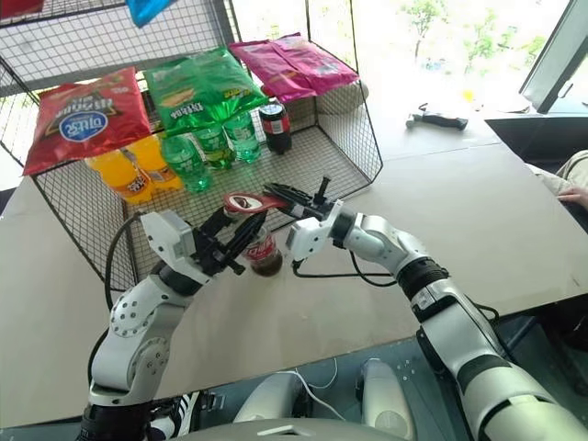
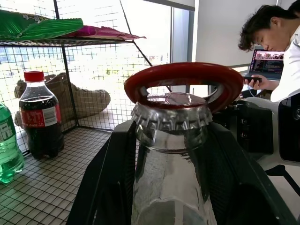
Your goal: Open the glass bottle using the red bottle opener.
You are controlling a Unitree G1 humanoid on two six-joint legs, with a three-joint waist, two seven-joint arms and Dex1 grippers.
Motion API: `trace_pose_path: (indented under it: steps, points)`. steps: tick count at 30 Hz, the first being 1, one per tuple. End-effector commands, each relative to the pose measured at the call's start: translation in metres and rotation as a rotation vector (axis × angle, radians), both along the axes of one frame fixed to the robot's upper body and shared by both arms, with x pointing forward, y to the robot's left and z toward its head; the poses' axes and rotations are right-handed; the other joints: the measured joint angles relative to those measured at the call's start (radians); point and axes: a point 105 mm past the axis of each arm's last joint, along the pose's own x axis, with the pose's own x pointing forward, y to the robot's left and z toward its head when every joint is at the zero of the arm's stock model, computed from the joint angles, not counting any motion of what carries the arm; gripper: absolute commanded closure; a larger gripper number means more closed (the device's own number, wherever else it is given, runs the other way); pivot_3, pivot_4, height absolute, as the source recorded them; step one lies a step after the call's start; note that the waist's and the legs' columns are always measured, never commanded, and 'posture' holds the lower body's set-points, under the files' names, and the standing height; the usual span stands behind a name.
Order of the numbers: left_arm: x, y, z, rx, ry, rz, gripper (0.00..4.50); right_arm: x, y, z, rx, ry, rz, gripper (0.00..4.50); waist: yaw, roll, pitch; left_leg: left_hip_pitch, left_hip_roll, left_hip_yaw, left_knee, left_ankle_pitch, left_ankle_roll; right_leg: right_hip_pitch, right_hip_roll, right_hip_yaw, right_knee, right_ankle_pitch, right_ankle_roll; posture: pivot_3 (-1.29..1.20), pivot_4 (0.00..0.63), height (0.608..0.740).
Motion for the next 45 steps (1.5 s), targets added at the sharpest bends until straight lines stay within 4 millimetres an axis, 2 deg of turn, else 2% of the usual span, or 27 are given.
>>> trace_pose_path:
  steps: [1, 6, 14, 21, 26, 45]
  points:
    - [0.000, -0.011, -0.002, 0.002, 0.016, -0.036, 3.04, -0.031, 0.029, -0.055, -0.257, 0.044, 0.154, 4.50, -0.002, 0.001, -0.001, 0.000, 0.000, 0.000, 0.000, -0.001, 0.001, 0.000, 0.000, 0.000, 0.000, 0.000, 0.000, 0.00, 0.150, 0.735]
    - [-0.001, -0.012, -0.001, 0.001, 0.015, -0.038, 3.04, -0.029, 0.032, -0.059, -0.282, 0.051, 0.151, 4.50, -0.005, 0.001, -0.001, 0.002, 0.000, 0.000, -0.001, -0.001, 0.002, 0.002, 0.000, 0.001, 0.000, 0.000, 0.000, 0.00, 0.150, 0.735]
    - [-0.001, -0.012, -0.001, 0.002, 0.017, -0.036, 3.04, -0.036, 0.029, -0.046, -0.257, -0.059, 0.190, 4.50, -0.004, 0.001, -0.001, 0.002, 0.000, 0.000, -0.001, -0.001, 0.001, 0.002, -0.001, 0.000, -0.001, 0.000, 0.000, 0.00, 0.150, 0.735]
    - [0.000, -0.011, -0.002, 0.002, 0.022, -0.037, 3.04, -0.026, 0.022, -0.014, -0.242, -0.255, 0.166, 4.50, -0.003, 0.001, -0.001, 0.001, -0.001, 0.000, -0.002, 0.000, 0.000, 0.001, -0.001, 0.000, -0.002, 0.000, 0.000, 0.00, 0.150, 0.735]
    - [0.001, -0.011, -0.003, 0.001, 0.025, -0.039, 3.04, -0.017, 0.016, 0.004, -0.231, -0.323, 0.140, 4.50, -0.003, 0.001, -0.001, 0.000, -0.001, 0.000, -0.004, 0.000, -0.001, -0.001, -0.001, 0.000, -0.002, 0.000, 0.000, 0.00, 0.150, 0.735]
    - [0.002, -0.012, -0.004, 0.001, 0.030, -0.045, 3.04, -0.002, 0.012, 0.042, -0.185, -0.416, 0.083, 4.50, -0.003, 0.000, 0.001, -0.004, 0.000, -0.001, -0.004, 0.001, -0.001, -0.004, -0.001, -0.001, -0.003, 0.000, 0.000, 0.00, 0.150, 0.735]
